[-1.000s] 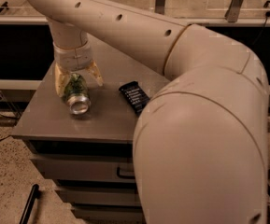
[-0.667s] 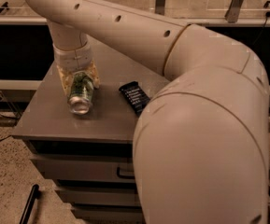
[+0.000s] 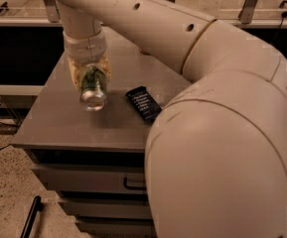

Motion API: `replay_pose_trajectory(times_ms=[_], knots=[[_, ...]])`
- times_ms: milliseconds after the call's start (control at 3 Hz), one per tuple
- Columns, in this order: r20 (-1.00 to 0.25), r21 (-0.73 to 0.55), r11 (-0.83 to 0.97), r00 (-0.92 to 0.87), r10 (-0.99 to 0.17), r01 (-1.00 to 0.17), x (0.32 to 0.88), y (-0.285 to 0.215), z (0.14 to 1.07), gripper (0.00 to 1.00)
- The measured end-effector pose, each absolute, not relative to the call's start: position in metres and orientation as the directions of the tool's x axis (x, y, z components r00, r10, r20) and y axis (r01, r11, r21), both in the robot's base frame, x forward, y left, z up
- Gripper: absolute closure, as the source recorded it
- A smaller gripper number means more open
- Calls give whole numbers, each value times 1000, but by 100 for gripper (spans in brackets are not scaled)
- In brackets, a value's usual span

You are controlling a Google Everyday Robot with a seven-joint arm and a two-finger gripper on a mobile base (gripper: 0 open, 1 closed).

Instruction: Place green can upright

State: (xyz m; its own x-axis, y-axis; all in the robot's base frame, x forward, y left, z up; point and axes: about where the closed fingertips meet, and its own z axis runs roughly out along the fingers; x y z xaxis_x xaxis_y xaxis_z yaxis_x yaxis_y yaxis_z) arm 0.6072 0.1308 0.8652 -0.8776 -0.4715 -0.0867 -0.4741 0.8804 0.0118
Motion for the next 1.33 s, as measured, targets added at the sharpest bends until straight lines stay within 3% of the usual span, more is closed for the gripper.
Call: replay_pose_trajectory(times_ms=[333, 667, 1333], knots=[[-170, 29, 835, -826, -537, -549, 621, 136, 901, 100], [-199, 23, 841, -827, -526, -541, 626, 139, 899, 100], [-455, -66, 886, -777, -435, -458, 604, 51, 918, 100]])
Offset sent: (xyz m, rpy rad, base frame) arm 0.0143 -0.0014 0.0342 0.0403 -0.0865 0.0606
